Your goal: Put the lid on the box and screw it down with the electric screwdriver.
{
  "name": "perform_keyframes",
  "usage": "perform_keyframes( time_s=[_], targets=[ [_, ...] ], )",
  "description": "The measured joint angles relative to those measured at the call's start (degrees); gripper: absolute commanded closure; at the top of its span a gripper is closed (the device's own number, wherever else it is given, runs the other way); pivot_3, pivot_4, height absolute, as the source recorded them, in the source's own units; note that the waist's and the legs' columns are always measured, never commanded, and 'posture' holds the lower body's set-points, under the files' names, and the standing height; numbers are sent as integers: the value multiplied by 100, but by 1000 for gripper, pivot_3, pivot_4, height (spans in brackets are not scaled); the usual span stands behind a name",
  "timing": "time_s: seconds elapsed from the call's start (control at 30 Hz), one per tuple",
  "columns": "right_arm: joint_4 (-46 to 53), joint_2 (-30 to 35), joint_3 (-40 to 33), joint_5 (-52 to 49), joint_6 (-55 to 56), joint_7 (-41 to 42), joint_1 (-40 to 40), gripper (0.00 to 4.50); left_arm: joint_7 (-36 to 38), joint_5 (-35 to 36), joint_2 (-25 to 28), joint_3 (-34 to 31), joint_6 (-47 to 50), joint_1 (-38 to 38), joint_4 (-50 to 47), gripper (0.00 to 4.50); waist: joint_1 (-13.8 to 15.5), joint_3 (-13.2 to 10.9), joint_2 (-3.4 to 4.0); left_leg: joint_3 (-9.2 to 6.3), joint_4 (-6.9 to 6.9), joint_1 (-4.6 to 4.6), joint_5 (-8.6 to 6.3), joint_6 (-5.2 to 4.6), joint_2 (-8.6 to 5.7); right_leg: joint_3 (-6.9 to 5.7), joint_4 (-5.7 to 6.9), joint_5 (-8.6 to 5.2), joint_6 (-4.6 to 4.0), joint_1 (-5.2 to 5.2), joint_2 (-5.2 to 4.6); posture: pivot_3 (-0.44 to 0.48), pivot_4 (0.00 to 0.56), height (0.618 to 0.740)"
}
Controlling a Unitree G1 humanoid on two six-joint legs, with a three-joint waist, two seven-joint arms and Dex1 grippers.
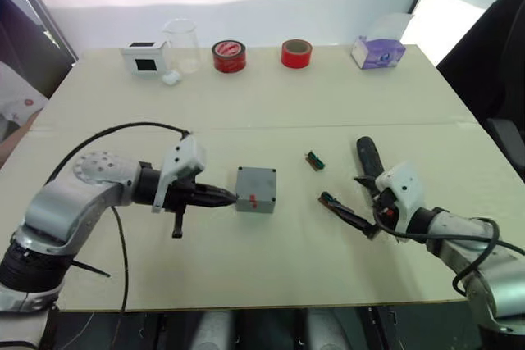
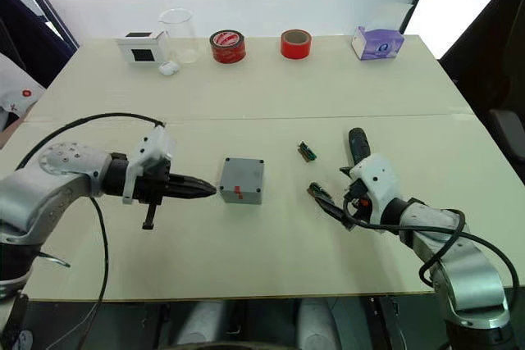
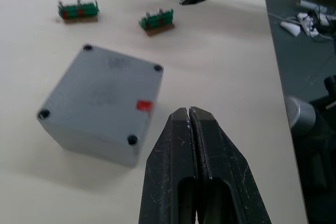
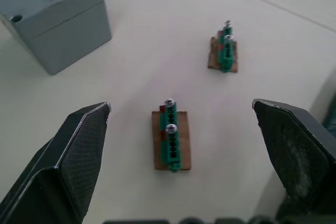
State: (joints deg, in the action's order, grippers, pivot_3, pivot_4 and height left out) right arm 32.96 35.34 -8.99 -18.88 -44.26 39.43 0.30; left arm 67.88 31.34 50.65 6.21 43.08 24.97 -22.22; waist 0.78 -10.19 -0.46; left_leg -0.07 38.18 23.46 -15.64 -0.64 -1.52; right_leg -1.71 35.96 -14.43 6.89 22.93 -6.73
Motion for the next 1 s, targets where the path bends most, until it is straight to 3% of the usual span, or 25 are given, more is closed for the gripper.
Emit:
perform_keyframes(
  time_s=[0.07,0.23,0.77,0.87,0.93,0.97,1.0],
  targets=[
    [-93,124,148,70,113,5,8,622,-28,-86,-1,26,-97,2,33,4500,-4,0,0,1,0,0,0,0,0,0,-1,1,1,0,0,0,150,740],
    [-216,320,226,173,201,-7,39,2464,-49,-93,-8,55,-140,1,52,4500,-11,-1,0,0,0,0,0,0,2,-1,0,1,3,1,3,0,150,740],
    [-421,291,555,32,74,-177,-272,2464,-282,-75,-182,128,-135,-2,78,4500,-5,-1,-1,-2,0,0,0,0,1,-2,1,2,4,0,3,0,150,740],
    [-464,291,598,28,78,-195,-272,3321,-313,-74,-182,128,-132,-11,78,4500,-11,-1,-1,-2,0,0,0,0,1,-2,2,2,4,0,3,0,150,740],
    [-503,291,612,30,88,-204,-272,4176,-320,-75,-181,128,-132,-28,78,4500,-10,-1,-1,-2,0,0,0,0,1,-3,2,2,4,0,4,0,150,740],
    [-512,291,618,31,89,-208,-271,4447,-322,-75,-181,128,-133,-37,78,4500,-10,-1,-1,-2,0,0,0,0,1,-2,2,2,4,0,4,0,150,740],
    [-515,291,624,38,96,-211,-271,4447,-325,-76,-181,128,-132,-46,78,4500,-10,-1,-1,-2,0,0,0,0,1,-2,2,2,4,0,4,0,150,740]
  ],
)
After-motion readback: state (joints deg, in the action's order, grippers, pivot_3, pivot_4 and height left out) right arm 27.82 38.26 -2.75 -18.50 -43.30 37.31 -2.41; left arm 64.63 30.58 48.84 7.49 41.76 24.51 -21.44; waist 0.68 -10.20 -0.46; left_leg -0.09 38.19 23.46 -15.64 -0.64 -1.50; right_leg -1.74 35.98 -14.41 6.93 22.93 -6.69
